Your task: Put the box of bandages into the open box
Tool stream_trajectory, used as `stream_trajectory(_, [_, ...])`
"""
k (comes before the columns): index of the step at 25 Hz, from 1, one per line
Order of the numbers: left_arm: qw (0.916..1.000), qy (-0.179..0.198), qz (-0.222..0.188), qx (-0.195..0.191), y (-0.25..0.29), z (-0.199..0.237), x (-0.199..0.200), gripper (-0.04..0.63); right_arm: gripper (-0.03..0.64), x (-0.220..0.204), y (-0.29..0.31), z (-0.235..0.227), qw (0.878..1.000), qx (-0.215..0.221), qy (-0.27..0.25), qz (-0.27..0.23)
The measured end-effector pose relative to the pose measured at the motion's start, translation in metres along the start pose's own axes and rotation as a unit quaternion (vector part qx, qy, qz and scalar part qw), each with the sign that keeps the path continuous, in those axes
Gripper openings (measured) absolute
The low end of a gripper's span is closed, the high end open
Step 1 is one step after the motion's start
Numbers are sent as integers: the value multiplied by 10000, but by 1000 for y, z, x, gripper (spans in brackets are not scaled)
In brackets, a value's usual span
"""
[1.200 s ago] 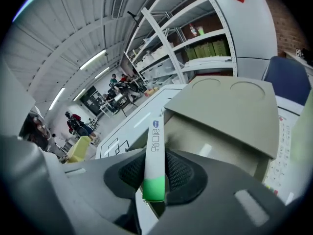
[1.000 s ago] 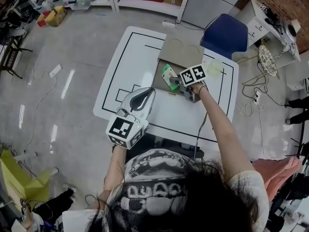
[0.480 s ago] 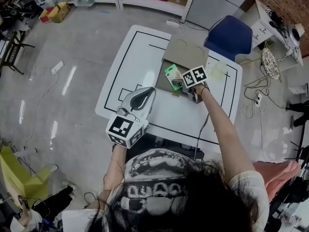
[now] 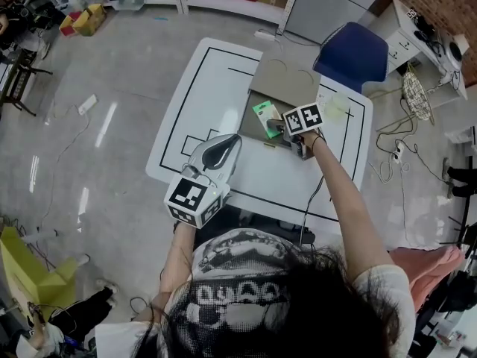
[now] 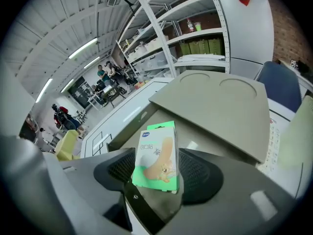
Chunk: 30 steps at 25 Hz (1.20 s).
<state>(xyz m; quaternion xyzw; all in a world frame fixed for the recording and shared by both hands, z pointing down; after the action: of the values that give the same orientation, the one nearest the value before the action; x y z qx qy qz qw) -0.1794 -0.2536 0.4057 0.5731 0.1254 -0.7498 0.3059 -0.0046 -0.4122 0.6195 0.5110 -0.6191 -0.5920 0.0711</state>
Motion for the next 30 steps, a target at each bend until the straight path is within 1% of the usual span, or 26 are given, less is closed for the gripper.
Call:
stream_trajectory(4, [10000,11,-8,5,-2,-3,0,0,275,3,-16,11,9994,111,-148,-295])
stream_trajectory(7, [10000,27,-8,-12,-1,-7,-1,0,262,7,-33,23,9971,216,-211,-695])
stream_trajectory(12, [9999,85,29,-79,0,-20,-3,0,236,7,-71,47,9871,344,-176,-1556])
stream_trajectory(16, [9998,96,55,-134,6,-31,-6,0,224,1,-100,67,9787,319,-373,-1994])
stream_trajectory(25, [9997,133,156,-166,6,-65,-17,0,210,-35,-157,114,9622,398,-468,-2654])
stream_trajectory(30, [9996,138,213,-130,2,-84,-26,0,194,-60,-180,132,9566,389,-525,-2838])
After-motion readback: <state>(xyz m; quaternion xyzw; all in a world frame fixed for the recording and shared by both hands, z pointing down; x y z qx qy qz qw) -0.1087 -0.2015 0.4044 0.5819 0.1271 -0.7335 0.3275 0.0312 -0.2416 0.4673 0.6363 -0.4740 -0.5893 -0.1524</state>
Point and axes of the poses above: the fingertips, and each gripper's own axes: y forward along the fingers, z to its left, x out of its top, the point moved 5 cm from there along -y, backward along the fingers, and after that the axes turned 7 degrees about -y, right-handed, at the moved point
